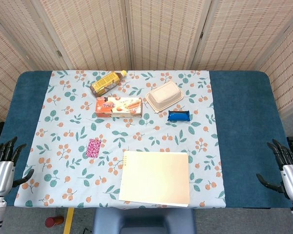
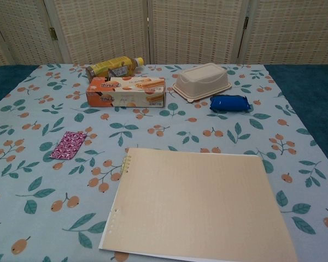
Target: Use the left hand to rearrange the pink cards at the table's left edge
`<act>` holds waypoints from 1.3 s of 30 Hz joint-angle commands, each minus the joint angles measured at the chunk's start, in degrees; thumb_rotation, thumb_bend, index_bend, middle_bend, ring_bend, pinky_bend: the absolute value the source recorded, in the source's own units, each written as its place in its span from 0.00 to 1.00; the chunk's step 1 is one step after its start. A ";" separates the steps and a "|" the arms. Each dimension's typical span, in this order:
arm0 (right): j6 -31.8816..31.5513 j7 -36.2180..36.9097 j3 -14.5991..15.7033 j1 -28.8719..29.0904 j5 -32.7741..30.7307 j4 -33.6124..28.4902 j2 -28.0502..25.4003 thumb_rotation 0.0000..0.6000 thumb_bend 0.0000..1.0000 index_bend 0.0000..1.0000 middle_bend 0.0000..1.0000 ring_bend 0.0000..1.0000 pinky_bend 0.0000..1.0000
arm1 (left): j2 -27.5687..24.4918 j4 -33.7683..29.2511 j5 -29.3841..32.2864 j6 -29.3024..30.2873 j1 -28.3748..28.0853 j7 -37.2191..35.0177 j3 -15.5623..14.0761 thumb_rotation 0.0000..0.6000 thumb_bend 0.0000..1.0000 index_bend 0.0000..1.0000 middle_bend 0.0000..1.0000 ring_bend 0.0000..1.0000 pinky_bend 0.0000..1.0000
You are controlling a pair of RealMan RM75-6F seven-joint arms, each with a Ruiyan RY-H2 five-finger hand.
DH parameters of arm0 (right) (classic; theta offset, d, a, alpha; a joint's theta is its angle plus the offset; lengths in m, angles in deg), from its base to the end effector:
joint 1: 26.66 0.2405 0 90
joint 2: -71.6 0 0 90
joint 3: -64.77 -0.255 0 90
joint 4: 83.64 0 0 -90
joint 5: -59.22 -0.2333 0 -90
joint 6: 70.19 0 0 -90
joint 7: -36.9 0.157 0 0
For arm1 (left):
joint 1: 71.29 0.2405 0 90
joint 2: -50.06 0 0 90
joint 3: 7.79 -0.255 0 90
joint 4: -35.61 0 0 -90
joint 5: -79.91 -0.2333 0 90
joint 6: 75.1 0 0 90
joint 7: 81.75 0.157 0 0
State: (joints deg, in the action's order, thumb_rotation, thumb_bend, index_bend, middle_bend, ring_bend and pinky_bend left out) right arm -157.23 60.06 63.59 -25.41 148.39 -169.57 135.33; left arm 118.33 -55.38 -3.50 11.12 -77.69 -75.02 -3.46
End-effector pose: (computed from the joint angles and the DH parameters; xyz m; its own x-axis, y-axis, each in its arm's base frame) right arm -0.3475 -0.1693 0.1491 0.1246 -0.0196 0.9920 -0.9922 0.0053 0.1247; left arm -0.3139 0.2099 0.1250 0.4515 -0.0473 0.8910 0.8923 0.0142 -0.4513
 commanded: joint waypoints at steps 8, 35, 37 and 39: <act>0.33 0.23 0.07 0.17 0.17 0.26 0.20 1.00 0.28 0.04 0.00 0.00 0.00 | -0.11 -0.21 0.56 -0.67 0.12 0.30 -0.24 1.00 0.29 0.19 0.01 0.00 0.00; -0.57 0.47 -0.60 0.05 0.00 0.00 -0.73 1.00 0.28 0.04 0.00 0.00 0.00 | -0.81 0.60 -5.48 -12.03 -10.96 -3.45 1.28 1.00 0.29 0.20 0.01 0.00 0.00; -0.67 0.51 -0.64 0.01 -0.03 -0.08 -0.81 1.00 0.28 0.04 0.00 0.00 0.00 | -0.47 0.85 -5.71 -14.07 -12.74 -4.08 1.52 1.00 0.29 0.21 0.01 0.00 0.00; -0.71 0.56 -0.65 -0.03 -0.05 -0.11 -0.88 1.00 0.28 0.04 0.00 0.00 0.00 | -0.07 1.25 -5.91 -15.82 -14.21 -4.60 1.61 1.00 0.29 0.22 0.01 0.00 0.00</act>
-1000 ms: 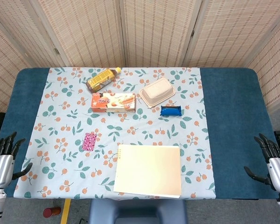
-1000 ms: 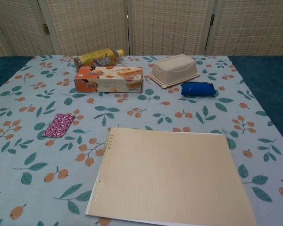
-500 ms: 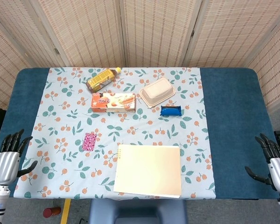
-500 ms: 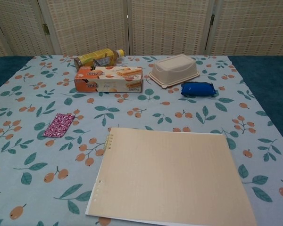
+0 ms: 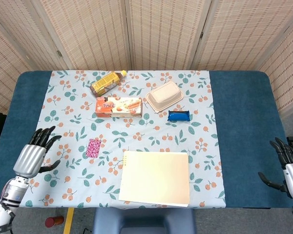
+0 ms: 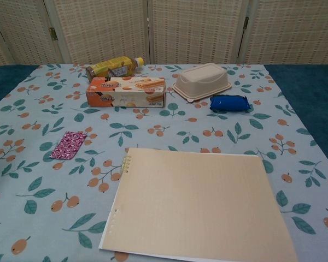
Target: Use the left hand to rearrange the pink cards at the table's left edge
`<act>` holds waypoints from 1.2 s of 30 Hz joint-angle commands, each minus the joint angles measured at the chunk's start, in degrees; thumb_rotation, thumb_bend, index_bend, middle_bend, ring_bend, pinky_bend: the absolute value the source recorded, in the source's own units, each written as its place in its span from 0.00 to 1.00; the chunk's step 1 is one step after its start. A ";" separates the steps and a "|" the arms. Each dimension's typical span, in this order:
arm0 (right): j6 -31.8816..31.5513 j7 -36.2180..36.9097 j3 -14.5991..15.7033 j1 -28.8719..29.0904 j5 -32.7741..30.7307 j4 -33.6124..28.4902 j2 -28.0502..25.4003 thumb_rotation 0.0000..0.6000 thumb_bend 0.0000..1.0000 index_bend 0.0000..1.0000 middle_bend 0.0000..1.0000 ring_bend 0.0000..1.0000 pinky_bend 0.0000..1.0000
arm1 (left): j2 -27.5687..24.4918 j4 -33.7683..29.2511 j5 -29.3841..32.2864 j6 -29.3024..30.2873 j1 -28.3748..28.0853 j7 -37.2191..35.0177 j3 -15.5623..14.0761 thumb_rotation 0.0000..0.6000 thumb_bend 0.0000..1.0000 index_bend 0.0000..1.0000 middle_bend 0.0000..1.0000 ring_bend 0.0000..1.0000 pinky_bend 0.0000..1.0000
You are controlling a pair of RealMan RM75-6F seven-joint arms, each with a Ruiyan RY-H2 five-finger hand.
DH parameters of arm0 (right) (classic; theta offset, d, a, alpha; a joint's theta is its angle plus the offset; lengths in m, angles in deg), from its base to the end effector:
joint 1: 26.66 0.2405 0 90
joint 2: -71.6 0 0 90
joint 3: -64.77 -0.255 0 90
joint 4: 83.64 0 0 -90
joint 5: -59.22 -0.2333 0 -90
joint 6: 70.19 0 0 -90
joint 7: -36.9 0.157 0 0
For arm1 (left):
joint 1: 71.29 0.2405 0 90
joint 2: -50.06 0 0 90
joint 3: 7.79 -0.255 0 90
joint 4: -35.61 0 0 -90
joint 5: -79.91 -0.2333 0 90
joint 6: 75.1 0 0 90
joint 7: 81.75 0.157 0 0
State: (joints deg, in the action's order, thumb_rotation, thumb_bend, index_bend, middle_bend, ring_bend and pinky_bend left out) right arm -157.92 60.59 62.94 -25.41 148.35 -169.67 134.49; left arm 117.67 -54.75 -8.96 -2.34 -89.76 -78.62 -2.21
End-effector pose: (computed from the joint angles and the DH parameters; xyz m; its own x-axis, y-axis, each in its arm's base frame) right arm -0.3467 -0.1720 0.1574 0.1280 0.0027 0.9918 -0.9918 -0.0026 0.1280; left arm -0.2642 0.2742 0.0940 0.4552 0.0618 0.8882 0.8622 -0.2796 -0.4224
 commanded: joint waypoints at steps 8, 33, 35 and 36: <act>-0.10 0.09 -0.14 -0.13 -0.27 -0.03 -0.16 1.00 0.28 0.04 0.00 0.00 0.00 | 2.59 2.03 1.20 -11.40 -8.07 -4.65 0.26 1.00 0.26 0.27 0.01 0.00 0.00; 1.36 -0.05 -0.30 0.21 -1.19 -0.30 -0.31 1.00 0.28 0.04 0.00 0.00 0.00 | 11.54 8.79 11.87 -26.22 -17.28 -8.93 0.52 0.57 0.14 0.36 0.00 0.00 0.00; 1.34 -0.10 -0.32 0.15 -1.30 -0.20 -0.24 1.00 0.28 0.04 0.00 0.00 0.00 | 12.69 9.88 12.55 -26.27 -17.37 -8.63 0.38 0.54 0.14 0.36 0.00 0.00 0.00; 1.37 -0.07 -0.29 0.13 -1.30 -0.20 -0.23 1.00 0.28 0.04 0.00 0.00 0.00 | 13.14 10.35 12.82 -26.40 -17.44 -8.60 0.32 0.53 0.14 0.36 0.00 0.00 0.00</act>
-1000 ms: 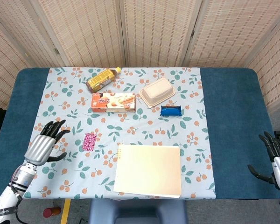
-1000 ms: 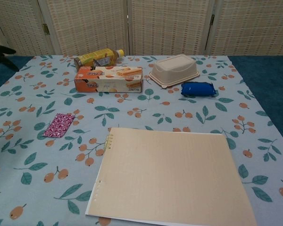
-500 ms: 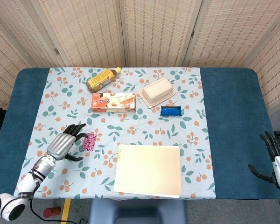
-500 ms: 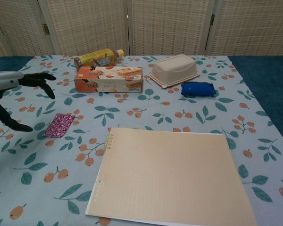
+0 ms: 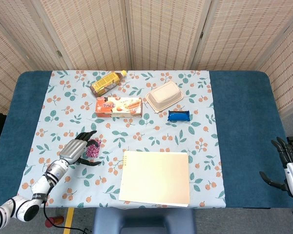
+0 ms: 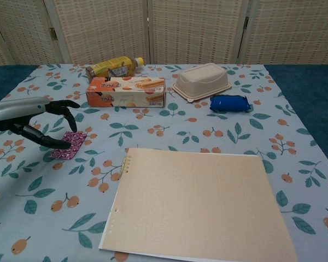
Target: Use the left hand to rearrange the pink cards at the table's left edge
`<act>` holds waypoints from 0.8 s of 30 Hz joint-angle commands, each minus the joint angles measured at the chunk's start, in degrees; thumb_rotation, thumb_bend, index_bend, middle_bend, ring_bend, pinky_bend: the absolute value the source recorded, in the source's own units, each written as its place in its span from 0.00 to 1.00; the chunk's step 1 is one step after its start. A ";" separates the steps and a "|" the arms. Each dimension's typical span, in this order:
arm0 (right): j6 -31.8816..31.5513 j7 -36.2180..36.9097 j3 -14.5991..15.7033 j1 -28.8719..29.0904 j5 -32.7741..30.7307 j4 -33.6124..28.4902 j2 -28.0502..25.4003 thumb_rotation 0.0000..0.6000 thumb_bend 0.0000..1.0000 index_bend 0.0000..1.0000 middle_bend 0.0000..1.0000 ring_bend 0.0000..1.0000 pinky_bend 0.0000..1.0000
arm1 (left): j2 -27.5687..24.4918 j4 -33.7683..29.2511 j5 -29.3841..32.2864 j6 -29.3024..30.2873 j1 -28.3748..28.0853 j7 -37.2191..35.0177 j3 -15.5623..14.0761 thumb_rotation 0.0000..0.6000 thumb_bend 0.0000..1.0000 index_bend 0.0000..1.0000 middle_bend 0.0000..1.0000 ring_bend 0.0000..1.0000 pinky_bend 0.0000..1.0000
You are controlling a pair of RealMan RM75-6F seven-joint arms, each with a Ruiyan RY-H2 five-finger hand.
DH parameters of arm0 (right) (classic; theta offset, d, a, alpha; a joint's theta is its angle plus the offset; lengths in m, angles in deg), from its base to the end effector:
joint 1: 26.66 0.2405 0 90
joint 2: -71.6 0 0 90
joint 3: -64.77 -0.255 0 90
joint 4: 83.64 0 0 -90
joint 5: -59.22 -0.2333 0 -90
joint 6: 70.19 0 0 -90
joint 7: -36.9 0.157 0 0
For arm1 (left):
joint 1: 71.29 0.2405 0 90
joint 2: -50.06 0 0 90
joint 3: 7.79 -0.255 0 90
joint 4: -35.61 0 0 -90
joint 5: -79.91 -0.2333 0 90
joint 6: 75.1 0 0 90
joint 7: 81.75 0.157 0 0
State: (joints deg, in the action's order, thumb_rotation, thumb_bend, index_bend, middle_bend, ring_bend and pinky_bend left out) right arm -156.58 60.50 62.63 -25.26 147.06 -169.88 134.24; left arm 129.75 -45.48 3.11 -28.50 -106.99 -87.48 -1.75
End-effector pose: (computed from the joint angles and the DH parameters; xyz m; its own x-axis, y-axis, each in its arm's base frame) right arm -0.3503 -0.1741 0.1579 0.1289 -0.0043 0.9916 -0.9914 0.0228 0.1290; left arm -0.2281 0.3430 -0.0141 0.3350 0.4488 0.8285 0.9300 -0.2984 -0.2144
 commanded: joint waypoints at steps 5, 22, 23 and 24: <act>0.18 0.13 0.10 -0.11 -0.13 0.12 0.02 1.00 0.28 0.04 0.00 0.00 0.00 | 2.99 3.70 1.20 -0.59 -0.59 1.34 -0.89 0.52 0.14 0.32 0.00 0.00 0.00; 0.53 0.46 0.14 -0.15 -0.32 0.58 0.47 1.00 0.28 0.04 0.00 0.00 0.00 | 5.17 6.58 3.91 -2.06 -1.26 5.01 -2.08 0.51 0.14 0.32 0.00 0.00 0.00; 0.52 0.48 0.13 -0.16 -0.32 0.62 0.53 1.00 0.28 0.04 0.00 0.00 0.00 | 5.31 6.71 4.14 -2.22 -1.29 4.87 -2.05 0.50 0.14 0.32 0.00 0.00 0.00; 0.55 0.50 0.13 -0.15 -0.32 0.63 0.56 1.00 0.28 0.04 0.00 0.00 0.00 | 5.39 6.88 4.27 -2.33 -1.34 4.95 -2.07 0.50 0.14 0.31 0.00 0.00 0.00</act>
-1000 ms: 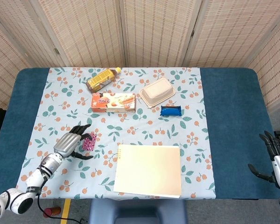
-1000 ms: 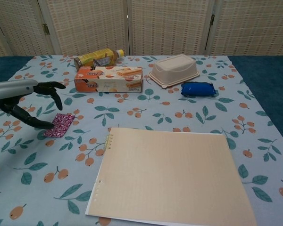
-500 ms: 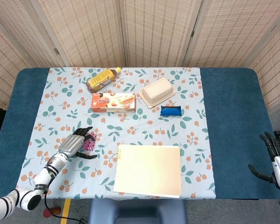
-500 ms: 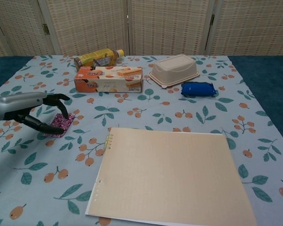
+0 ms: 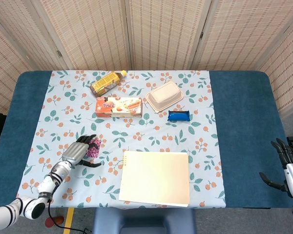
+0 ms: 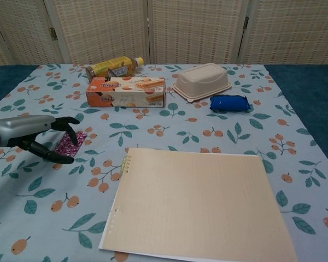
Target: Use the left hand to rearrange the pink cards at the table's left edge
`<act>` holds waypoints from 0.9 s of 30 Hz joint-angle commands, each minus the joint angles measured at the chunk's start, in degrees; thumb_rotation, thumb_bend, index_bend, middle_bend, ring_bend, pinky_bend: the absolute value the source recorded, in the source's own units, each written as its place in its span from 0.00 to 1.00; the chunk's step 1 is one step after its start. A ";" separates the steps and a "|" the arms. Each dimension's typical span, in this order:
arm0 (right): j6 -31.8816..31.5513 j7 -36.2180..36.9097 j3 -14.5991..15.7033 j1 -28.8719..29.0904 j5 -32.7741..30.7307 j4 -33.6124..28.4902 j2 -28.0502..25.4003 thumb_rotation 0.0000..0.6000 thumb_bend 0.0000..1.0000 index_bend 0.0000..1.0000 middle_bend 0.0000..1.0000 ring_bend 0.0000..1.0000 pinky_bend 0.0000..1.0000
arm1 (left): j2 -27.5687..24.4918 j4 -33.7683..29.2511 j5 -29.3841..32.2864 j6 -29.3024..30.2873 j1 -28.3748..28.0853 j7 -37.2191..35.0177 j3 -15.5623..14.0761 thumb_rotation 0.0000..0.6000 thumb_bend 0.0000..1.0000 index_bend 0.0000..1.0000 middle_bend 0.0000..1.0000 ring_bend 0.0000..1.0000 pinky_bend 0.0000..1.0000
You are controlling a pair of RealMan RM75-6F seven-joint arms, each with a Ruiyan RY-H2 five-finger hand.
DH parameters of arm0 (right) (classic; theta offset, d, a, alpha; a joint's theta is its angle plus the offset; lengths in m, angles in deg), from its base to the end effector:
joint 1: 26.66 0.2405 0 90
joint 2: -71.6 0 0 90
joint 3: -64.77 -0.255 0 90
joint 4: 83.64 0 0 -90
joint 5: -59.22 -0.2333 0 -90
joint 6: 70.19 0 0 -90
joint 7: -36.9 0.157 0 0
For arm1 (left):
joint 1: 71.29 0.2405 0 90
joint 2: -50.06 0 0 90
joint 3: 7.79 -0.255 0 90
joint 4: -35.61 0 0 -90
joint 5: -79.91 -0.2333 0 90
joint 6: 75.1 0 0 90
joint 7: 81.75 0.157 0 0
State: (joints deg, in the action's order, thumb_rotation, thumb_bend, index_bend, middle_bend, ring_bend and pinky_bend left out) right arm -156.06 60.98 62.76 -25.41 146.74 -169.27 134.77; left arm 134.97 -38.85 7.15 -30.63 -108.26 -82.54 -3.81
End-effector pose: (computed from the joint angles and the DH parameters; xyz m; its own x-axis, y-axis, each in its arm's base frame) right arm -0.3538 -0.1726 0.1549 0.1214 -0.0124 0.9925 -0.9919 0.0354 0.1218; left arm -0.2474 0.3455 -0.0405 0.4081 0.4747 0.7798 0.9098 -0.2817 -0.3047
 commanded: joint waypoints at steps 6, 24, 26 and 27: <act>0.01 -0.03 -0.02 0.00 0.04 0.04 0.09 1.00 0.28 0.04 0.00 0.00 0.00 | -0.11 0.52 1.51 -0.26 0.14 1.31 -0.25 0.50 0.14 0.31 0.00 0.00 0.00; -0.26 0.49 -0.06 -0.22 0.06 0.51 0.26 1.00 0.28 0.04 0.00 0.00 0.00 | -4.53 0.91 3.82 2.25 3.88 -0.73 -0.64 0.50 0.14 0.31 0.00 0.00 0.00; -0.15 0.63 -0.06 -0.16 0.08 0.64 0.32 1.00 0.28 0.04 0.00 0.00 0.00 | -4.79 -0.25 3.02 3.06 3.95 -0.96 -0.45 0.50 0.14 0.31 0.00 0.00 0.00; -0.13 0.69 -0.07 -0.15 0.06 0.71 0.36 1.00 0.28 0.04 0.00 0.00 0.00 | -4.74 -0.74 2.67 3.32 3.85 -0.91 -0.35 0.50 0.14 0.31 0.00 0.00 0.00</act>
State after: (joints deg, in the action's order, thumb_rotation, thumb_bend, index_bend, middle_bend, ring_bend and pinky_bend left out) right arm -156.20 61.67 62.69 -25.56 146.80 -168.55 135.11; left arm 130.36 -38.94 10.34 -27.80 -104.43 -83.32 -4.37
